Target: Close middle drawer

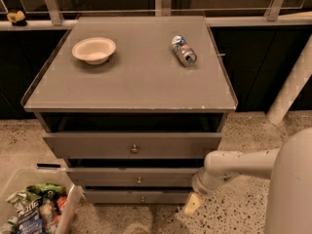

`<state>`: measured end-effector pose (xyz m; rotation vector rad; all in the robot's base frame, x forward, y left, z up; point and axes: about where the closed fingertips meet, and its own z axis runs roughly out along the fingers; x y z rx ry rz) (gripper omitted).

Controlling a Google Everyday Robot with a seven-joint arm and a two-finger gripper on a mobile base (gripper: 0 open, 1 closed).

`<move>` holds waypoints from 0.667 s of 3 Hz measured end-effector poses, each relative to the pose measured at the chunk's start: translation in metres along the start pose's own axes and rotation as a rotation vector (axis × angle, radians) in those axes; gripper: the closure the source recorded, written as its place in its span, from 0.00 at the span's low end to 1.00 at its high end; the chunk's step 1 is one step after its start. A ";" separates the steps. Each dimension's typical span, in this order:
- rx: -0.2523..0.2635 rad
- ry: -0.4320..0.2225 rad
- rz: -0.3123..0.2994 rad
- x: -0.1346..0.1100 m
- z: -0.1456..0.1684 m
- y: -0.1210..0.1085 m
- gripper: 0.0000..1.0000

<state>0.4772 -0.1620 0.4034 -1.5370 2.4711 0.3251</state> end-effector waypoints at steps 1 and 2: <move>0.066 -0.012 -0.021 -0.018 -0.016 -0.024 0.00; 0.066 -0.012 -0.021 -0.018 -0.016 -0.024 0.00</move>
Offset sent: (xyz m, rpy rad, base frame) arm 0.0299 0.0005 0.0188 -0.0189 -0.0683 -0.0006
